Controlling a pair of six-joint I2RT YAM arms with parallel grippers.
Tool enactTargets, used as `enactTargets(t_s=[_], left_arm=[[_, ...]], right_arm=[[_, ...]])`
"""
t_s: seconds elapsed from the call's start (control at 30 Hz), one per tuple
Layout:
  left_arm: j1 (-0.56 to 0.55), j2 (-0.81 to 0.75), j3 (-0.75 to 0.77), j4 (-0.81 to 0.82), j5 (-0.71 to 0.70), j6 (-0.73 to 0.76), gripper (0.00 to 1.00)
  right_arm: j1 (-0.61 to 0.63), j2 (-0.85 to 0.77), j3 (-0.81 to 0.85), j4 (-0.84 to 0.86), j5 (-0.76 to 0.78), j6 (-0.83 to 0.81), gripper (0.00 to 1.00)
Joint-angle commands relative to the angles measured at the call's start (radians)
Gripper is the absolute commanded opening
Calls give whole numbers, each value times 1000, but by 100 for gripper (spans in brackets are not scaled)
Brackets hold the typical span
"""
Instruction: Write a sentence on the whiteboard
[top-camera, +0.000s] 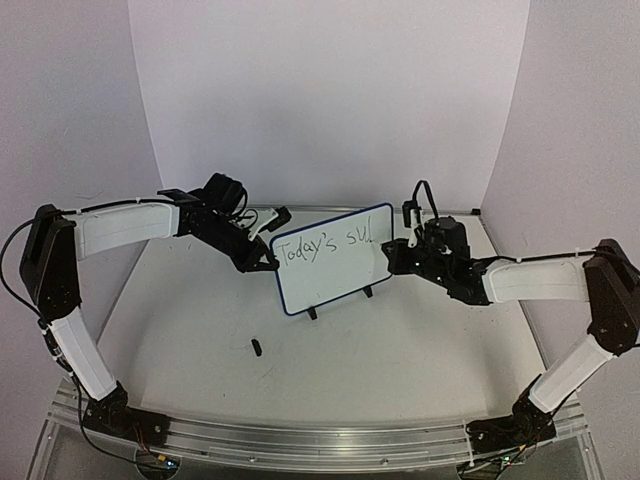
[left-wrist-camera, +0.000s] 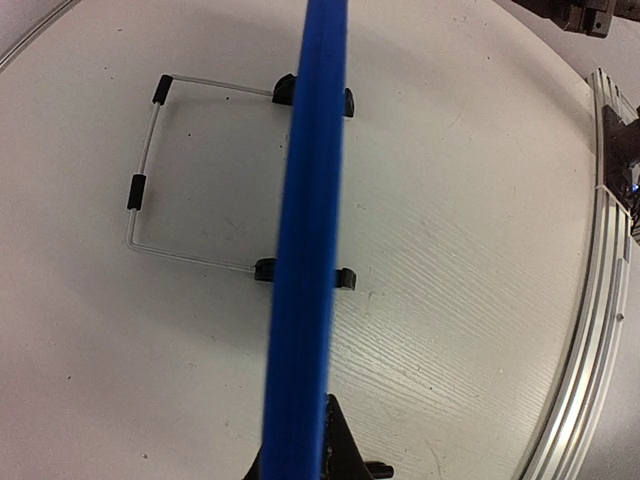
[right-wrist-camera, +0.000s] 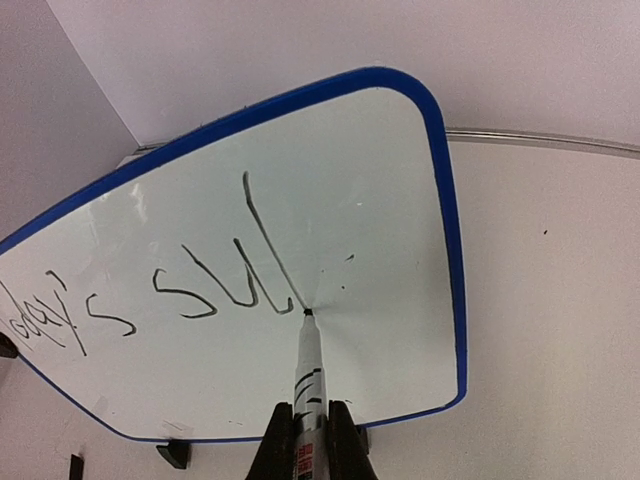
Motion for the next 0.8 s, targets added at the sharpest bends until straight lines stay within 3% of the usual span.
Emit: enactTargets(t_s=[0.0, 0.43, 0.77], left_arm=[[-5, 43, -3, -59, -89, 43, 0], [-6, 39, 0, -61, -89, 44, 0], [-6, 40, -3, -60, -89, 44, 0]], right_arm=[[-4, -19, 5, 33, 52, 3, 0], [-4, -152, 14, 22, 22, -34, 0], [-4, -91, 71, 25, 50, -68, 0]])
